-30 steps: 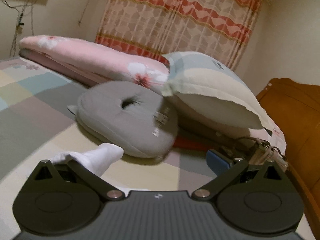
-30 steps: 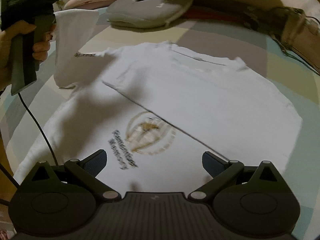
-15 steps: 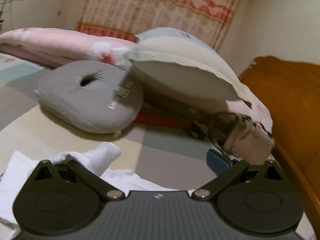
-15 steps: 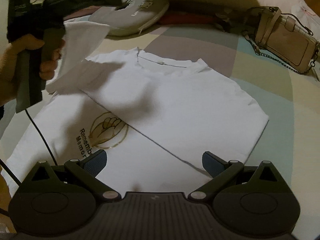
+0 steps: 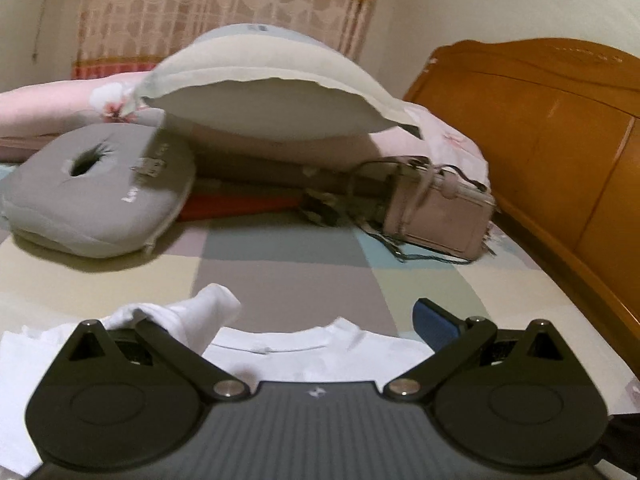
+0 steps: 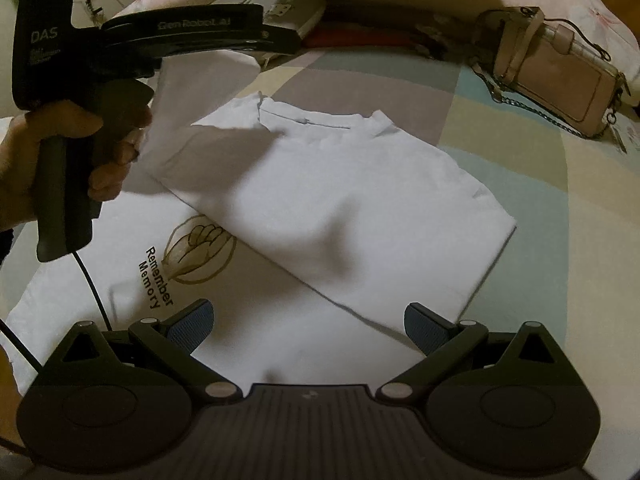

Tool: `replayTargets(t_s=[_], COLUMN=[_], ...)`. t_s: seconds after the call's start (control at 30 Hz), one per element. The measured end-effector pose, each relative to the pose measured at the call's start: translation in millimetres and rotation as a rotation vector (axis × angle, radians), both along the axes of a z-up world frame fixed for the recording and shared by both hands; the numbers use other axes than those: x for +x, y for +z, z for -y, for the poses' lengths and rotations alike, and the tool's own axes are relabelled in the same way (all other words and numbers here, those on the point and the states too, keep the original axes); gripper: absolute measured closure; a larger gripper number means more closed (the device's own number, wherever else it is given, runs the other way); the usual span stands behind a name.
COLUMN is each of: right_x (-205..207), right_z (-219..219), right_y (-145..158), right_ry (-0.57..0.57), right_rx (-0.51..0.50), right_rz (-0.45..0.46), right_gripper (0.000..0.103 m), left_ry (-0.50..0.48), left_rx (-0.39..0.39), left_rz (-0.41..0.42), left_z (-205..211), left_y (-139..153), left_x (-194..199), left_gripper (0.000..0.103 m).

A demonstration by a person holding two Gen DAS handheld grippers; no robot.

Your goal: Fold clothes

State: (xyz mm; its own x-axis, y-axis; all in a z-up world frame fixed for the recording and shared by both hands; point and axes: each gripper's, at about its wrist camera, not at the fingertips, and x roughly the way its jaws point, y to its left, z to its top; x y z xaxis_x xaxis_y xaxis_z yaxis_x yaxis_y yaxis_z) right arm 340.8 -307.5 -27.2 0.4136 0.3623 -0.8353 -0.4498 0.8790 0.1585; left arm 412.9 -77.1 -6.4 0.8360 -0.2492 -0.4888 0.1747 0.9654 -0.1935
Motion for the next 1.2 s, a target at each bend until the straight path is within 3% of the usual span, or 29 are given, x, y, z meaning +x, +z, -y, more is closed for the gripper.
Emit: replayTargets(t_s=[0.6, 0.87, 1.03, 1.17, 1.2], right_x=[-13.8, -15.9, -17.4, -18.8, -18.7], right_z=[16.7, 23.3, 24.0, 26.2, 27.4], right_y=[-9.4, -13.1, -15.3, -15.5, -15.3], right_ry=[-0.050, -0.079, -0.089, -0.102, -0.106], right_rx=[-0.007, -0.009, -0.005, -0.005, -0.005], right_rz=[-0.030, -0.035, -0.039, -0.039, -0.037], right_gripper=[0.000, 0.000, 0.000, 0.000, 0.000], left_ry=[-0.198, -0.272, -0.370, -0.462, -0.469], left_rx=[0.031, 0.108, 0.258, 0.327, 0.308], left_rz=[-0.056, -0.079, -0.087, -0.127, -0.139], left_z=[63.1, 75.3, 89.5, 96.8, 93.5], left_y=[-28.8, -44.7, -61.3, -73.7, -72.9], left_x=[-6.0, -10.3, -16.8, -25.1, -27.0], left_gripper=[0.001, 0.001, 0.001, 0.001, 0.001])
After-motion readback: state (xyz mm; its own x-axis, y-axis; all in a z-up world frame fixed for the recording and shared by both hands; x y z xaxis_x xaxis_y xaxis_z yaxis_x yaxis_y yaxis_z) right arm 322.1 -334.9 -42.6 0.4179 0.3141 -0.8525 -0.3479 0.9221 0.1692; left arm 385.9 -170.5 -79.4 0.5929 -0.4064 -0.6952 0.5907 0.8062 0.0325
